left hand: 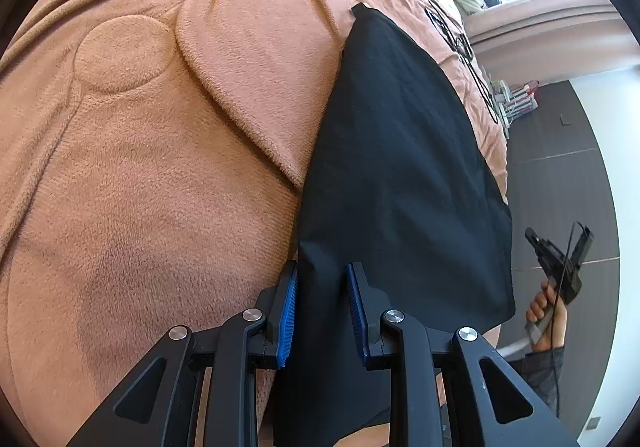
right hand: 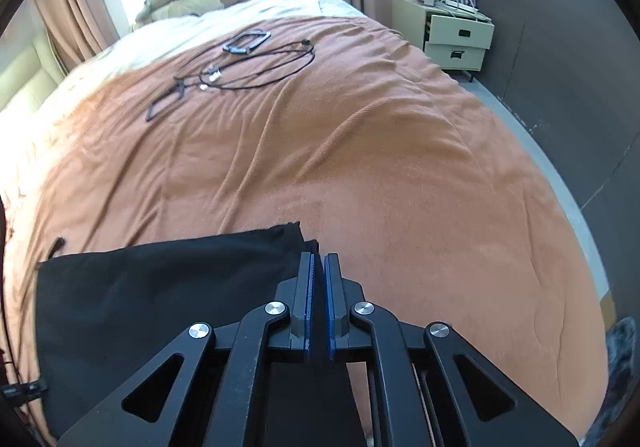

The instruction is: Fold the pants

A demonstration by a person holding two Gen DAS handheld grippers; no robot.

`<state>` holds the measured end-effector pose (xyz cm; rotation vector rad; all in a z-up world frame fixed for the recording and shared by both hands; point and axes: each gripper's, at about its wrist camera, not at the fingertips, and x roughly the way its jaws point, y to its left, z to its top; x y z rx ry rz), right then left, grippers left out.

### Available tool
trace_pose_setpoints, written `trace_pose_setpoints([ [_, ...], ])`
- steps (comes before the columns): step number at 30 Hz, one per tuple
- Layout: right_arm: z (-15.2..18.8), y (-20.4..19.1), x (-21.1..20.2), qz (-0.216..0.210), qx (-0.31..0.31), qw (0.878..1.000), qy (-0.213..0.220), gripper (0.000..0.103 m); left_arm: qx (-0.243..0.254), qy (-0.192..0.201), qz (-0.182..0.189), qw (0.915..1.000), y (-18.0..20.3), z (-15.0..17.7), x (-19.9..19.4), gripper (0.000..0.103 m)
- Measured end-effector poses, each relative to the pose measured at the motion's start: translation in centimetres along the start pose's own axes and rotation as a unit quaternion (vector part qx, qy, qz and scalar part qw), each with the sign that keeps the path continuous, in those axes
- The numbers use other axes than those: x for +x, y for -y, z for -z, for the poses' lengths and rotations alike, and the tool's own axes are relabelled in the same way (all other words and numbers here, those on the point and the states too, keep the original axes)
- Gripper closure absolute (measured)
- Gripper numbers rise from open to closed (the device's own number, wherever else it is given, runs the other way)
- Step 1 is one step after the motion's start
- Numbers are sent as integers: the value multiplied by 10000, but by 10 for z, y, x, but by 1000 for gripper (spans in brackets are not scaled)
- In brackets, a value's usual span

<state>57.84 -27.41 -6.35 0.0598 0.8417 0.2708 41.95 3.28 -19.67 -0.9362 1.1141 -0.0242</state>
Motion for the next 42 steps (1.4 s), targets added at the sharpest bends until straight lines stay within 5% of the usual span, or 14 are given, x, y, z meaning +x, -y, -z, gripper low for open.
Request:
trace_pose_setpoints([
  [2, 15, 10, -14, -25, 130, 9999, 9, 88, 11, -8, 15, 10000, 2, 0, 1, 78],
  [5, 42, 26, -40, -54, 428, 9989, 166, 48, 13, -9, 61, 10000, -2, 3, -2, 78],
  [6, 48, 27, -47, -75, 512, 9984, 208, 44, 6, -14, 79, 10000, -2, 3, -2, 78],
  [16, 139, 64, -88, -631, 1702, 9834, 59, 44, 21, -16, 164, 9999, -3, 2, -1, 78],
  [21, 167, 71, -87, -1342, 2366, 9623, 9, 44, 24, -51, 216, 9998, -4, 3, -2, 78],
  [26, 185, 74, -71, -1910, 2787, 9412, -88, 44, 37, -77, 260, 9996, -4, 3, -3, 78],
  [35, 179, 83, -36, -2120, 3105, 9259, -368, 44, 37, -133, 297, 9995, -6, 8, -7, 78],
  [37, 178, 85, -33, -2083, 3091, 9271, -395, 50, 154, -146, 287, 9994, -7, 10, -12, 78],
  [39, 181, 90, -33, -2001, 3051, 9299, -460, 78, 222, -190, 248, 9993, -8, 13, -15, 72],
  [42, 183, 91, -35, -2031, 3086, 9284, -413, 85, 209, -300, 325, 9988, -14, 16, -17, 65],
])
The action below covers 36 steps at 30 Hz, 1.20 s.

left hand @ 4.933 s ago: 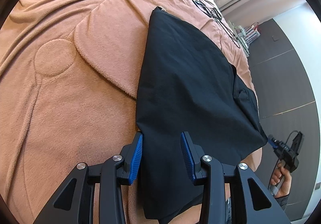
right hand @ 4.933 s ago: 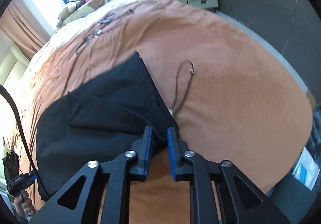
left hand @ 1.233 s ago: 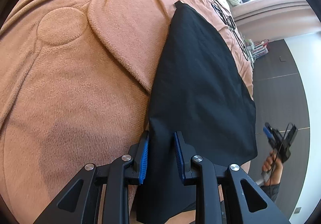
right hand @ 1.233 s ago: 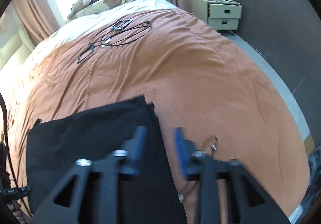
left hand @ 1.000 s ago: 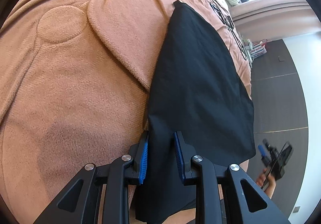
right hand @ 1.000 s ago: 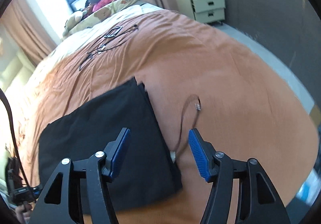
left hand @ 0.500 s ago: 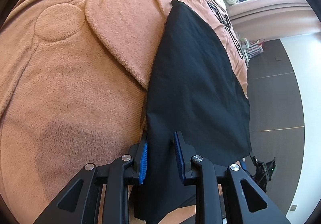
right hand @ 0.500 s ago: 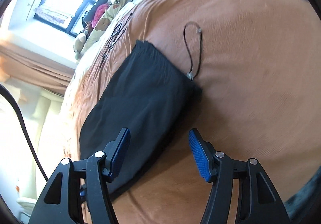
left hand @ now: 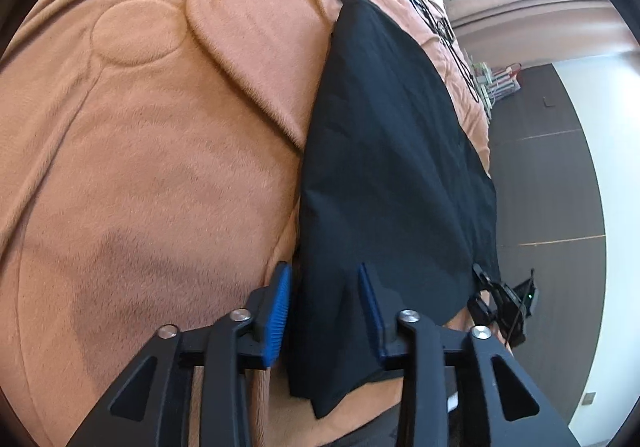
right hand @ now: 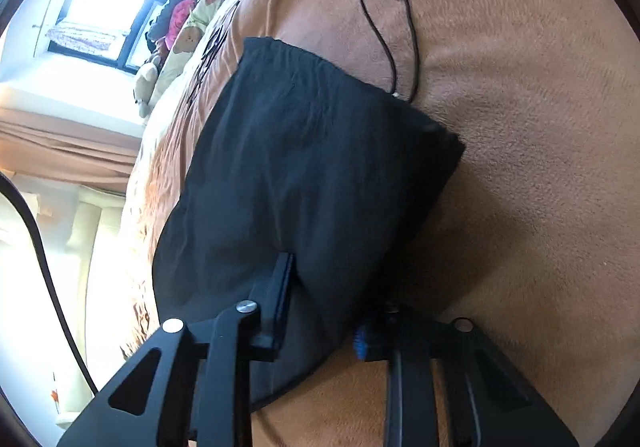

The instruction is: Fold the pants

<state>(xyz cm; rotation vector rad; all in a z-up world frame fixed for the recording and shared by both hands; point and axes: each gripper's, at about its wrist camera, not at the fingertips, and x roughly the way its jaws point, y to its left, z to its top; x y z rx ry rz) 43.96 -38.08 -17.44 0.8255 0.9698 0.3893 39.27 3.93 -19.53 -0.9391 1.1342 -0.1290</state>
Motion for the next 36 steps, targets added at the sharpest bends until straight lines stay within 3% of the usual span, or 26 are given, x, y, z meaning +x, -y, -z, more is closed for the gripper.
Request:
trace_pose_setpoints([
  [6, 14, -3, 1, -101, -38, 9999, 109, 85, -124, -181, 205, 9995, -4, 6, 7, 65],
  [11, 18, 0, 0, -84, -117, 9999, 72, 85, -54, -60, 698, 9975, 8, 6, 2, 65],
  [14, 14, -7, 5, -46, -170, 9998, 41, 85, 65, -50, 509, 9987, 10, 4, 3, 65],
  [23, 9, -6, 11, -180, -22, 9998, 53, 84, -78, -103, 395, 9991, 8, 6, 22, 65],
  [25, 9, -7, 13, -181, 7, 9998, 85, 84, -97, -75, 331, 9994, 6, 7, 22, 81],
  [26, 9, -7, 14, -186, 27, 9998, 101, 84, -66, -82, 286, 9995, 5, 7, 20, 95],
  [36, 31, -25, 8, -172, -46, 9994, 290, 97, 181, 255, 388, 9988, 14, 3, -17, 98],
])
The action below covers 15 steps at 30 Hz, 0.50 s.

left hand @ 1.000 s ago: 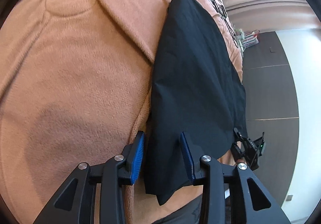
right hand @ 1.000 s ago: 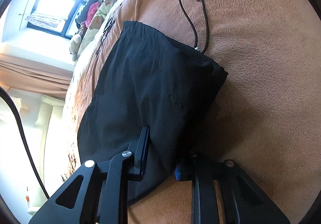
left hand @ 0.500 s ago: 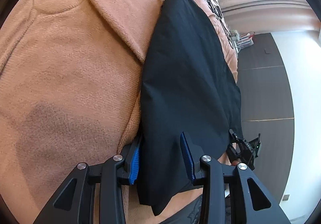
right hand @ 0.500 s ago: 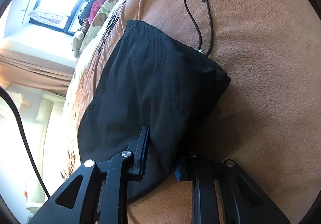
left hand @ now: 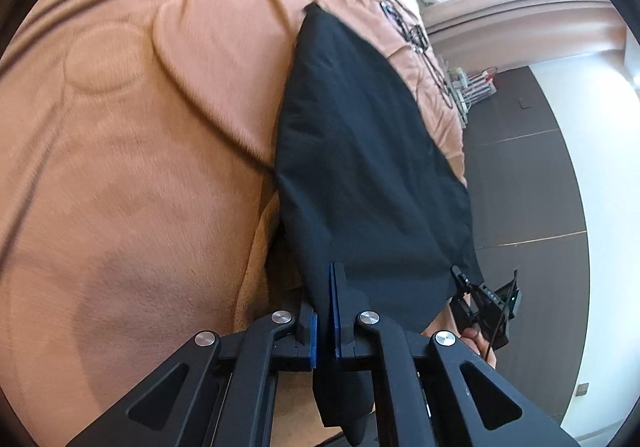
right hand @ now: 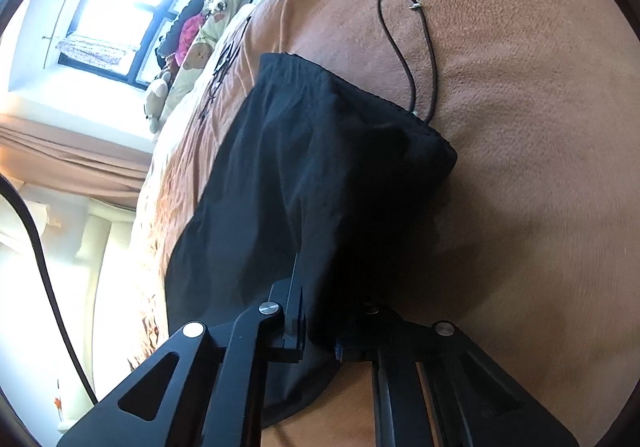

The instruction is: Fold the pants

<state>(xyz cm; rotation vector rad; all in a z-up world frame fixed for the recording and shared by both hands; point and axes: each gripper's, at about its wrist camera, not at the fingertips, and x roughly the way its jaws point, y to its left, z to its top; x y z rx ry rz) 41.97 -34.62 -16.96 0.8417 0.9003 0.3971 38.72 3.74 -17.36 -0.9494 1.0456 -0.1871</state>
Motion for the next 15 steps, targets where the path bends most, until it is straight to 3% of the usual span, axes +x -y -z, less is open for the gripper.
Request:
trace_pose_setpoints([
  [6, 24, -13, 1, -34, -27, 10000, -56, 98, 37, 187, -22, 9998, -3, -14, -23, 98],
  [15, 59, -44, 12, -42, -147, 9997, -172, 98, -64, 420, -139, 9990, -39, -19, -73, 98],
])
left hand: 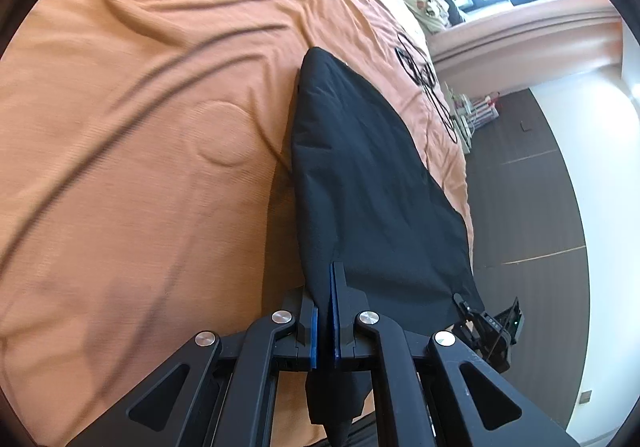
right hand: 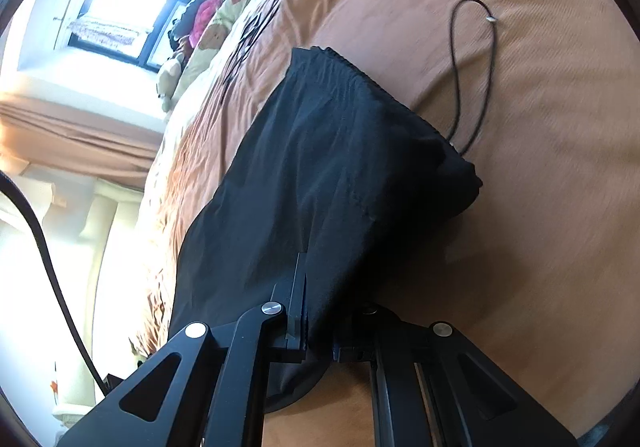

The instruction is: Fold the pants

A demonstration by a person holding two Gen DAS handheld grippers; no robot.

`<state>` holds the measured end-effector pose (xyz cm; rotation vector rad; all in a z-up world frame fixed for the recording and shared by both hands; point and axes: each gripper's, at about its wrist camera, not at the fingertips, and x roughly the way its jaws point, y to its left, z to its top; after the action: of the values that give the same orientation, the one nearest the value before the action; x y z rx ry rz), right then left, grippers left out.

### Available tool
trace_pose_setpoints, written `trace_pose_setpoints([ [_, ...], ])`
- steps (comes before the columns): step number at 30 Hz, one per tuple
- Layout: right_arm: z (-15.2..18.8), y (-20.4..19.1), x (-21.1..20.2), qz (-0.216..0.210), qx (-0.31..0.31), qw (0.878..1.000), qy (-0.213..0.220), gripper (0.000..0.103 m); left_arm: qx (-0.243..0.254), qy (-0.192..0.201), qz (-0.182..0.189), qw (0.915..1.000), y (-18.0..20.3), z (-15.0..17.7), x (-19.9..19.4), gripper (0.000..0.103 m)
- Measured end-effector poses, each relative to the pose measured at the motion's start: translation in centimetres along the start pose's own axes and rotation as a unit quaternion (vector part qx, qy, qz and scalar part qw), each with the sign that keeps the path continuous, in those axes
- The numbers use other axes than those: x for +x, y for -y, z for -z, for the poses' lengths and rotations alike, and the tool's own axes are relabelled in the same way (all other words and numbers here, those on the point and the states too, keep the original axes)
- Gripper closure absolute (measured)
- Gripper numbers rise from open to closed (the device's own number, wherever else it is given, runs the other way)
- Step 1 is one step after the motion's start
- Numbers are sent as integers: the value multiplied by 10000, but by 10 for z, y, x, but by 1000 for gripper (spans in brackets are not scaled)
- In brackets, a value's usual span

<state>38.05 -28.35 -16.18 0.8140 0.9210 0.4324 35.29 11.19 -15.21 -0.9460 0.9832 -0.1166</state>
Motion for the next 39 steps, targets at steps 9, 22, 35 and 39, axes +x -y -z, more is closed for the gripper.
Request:
trace_pose_setpoints([
  [9, 15, -34, 20, 4, -353, 9992, -170, 98, -162, 253, -81, 9995, -35, 0, -40, 98],
  [22, 26, -63, 49, -121, -714, 9970, -278, 99, -412, 647, -211, 9968, -78, 10, -91, 102],
  [35, -2, -62, 69, 65, -843, 9964, -29, 100, -722, 462, -145, 9962, -112, 31, -96, 91],
  [39, -5, -56, 80, 78, -810, 9967, -78, 100, -669, 394, -136, 9969, -106, 33, -80, 61],
])
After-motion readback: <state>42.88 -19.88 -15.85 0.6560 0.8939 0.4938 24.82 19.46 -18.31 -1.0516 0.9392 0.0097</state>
